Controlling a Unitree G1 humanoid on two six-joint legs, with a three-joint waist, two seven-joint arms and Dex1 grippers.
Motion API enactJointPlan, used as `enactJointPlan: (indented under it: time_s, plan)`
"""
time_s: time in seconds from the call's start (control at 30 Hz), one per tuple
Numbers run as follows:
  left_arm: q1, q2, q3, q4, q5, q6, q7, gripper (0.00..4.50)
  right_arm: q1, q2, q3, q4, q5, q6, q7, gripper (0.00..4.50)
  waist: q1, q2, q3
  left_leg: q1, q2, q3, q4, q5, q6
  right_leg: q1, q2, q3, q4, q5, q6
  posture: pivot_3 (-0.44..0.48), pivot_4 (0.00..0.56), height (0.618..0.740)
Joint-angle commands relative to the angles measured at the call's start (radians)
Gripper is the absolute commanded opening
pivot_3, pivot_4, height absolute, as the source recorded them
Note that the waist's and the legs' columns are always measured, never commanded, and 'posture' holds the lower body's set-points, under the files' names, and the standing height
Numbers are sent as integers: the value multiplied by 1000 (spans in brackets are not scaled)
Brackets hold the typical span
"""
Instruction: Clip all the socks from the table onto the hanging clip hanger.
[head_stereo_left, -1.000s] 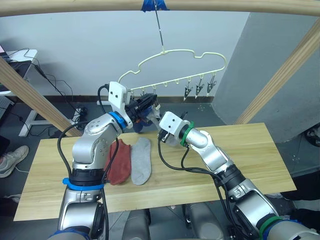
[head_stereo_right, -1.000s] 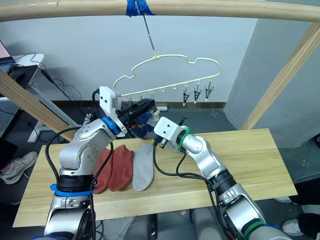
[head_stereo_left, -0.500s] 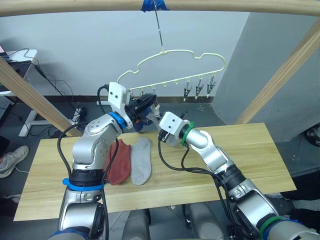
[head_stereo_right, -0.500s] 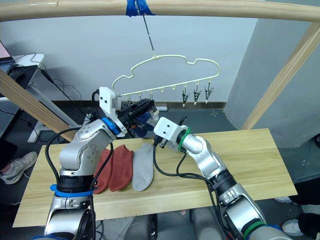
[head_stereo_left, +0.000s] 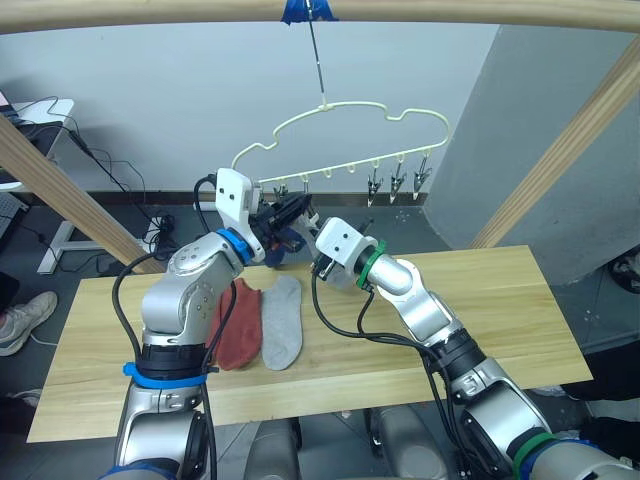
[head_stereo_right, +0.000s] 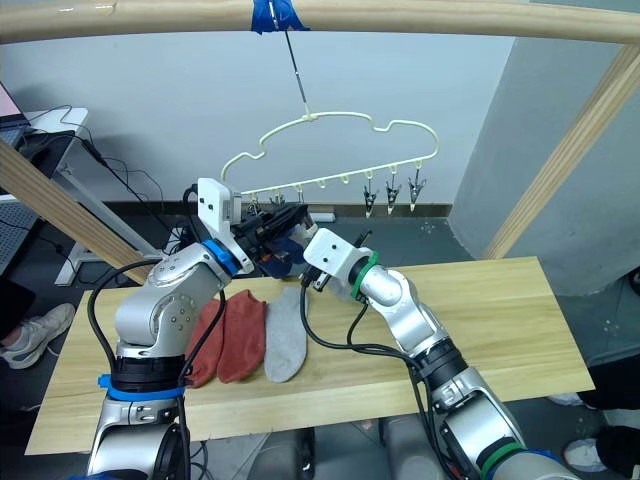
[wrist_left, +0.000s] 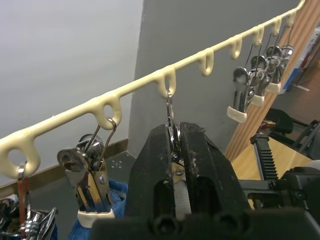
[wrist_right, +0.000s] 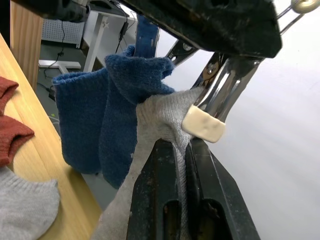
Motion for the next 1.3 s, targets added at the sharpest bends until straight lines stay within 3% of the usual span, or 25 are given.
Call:
enactJointPlan:
  time_s: [0.03,0.33,0.47,0.6,0.8,1.1,1.3]
  plan:
    - [13,-4,6,-21,-18,0,-5,1216,-31,19,-15,-39,23,-34,1,0,0,0,0,0,0,0,0,0,0,0,0,0,0,0,0,-213,239,740]
    - [26,6,11,-42,-28,20,-16,3967,-39,29,-16,-18,35,-32,3,0,0,0,0,0,0,0,0,0,0,0,0,0,0,0,0,-209,238,740]
    - [38,19,15,-59,-24,23,-18,3967,-35,34,-21,-19,66,-11,35,0,0,0,0,0,0,0,0,0,0,0,0,0,0,0,0,-204,234,740]
    - [48,32,11,-65,-10,9,-21,4002,-21,31,-18,-32,88,27,77,1097,0,0,0,0,0,0,0,0,0,0,0,0,0,0,-1,-202,232,740]
    - [83,64,-3,-97,5,-14,-57,4002,40,-22,11,-109,71,116,145,3241,0,0,0,0,0,0,0,0,0,0,0,0,0,0,-1,-203,227,740]
    - [176,214,-56,-141,80,-121,-204,4002,216,-163,-25,-438,101,319,249,3241,2,0,0,0,0,0,0,0,0,0,0,-1,0,-2,3,-188,219,740]
    - [226,255,-65,-156,87,-212,-287,4002,302,-97,-165,-700,171,499,140,3241,3,0,0,0,0,0,0,0,0,-1,0,0,1,-2,3,-193,209,740]
